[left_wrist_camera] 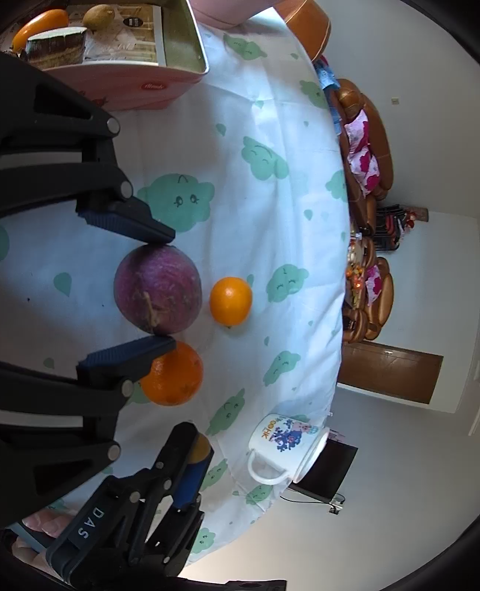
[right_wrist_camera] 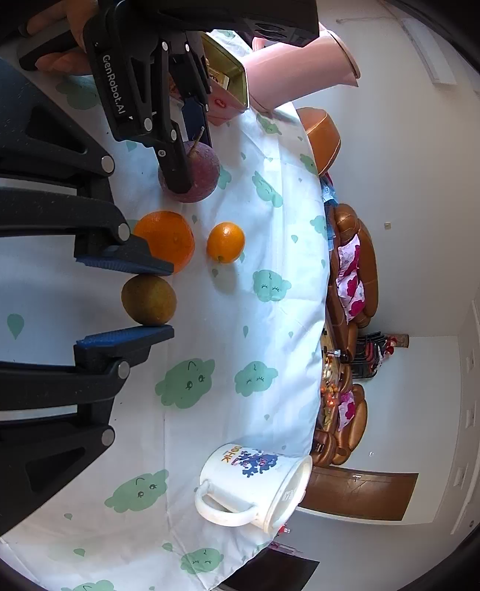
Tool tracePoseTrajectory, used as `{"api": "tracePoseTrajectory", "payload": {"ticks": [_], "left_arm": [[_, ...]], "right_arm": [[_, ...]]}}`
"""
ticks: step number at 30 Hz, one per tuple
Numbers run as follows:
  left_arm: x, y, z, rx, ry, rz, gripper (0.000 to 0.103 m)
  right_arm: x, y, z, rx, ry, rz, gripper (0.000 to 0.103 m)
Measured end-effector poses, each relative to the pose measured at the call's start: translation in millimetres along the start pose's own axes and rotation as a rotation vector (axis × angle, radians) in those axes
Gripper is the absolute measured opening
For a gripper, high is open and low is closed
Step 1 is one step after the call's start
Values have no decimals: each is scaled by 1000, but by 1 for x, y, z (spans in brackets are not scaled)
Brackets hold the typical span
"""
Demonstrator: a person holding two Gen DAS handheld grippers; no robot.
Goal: Organize fruits
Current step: 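Lift the purple fruit with the left gripper while the right gripper lifts the yellow fruit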
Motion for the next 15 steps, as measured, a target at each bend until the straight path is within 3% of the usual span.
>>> {"api": "tracePoseTrajectory", "payload": {"ticks": [15], "left_arm": [[4, -16, -7, 34, 56, -85, 53]], "right_arm": [[4, -15, 2, 23, -7, -81, 29]]}}
Point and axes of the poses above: each gripper's, at about its wrist camera, not at the fingertips, and y roughly the way its jaws point, z to its left, x to its top, the point moved 4 cm from there along y, roughly the way its jaws point, and after that the axes turned 9 degrees about -z, right-handed, at the moved point
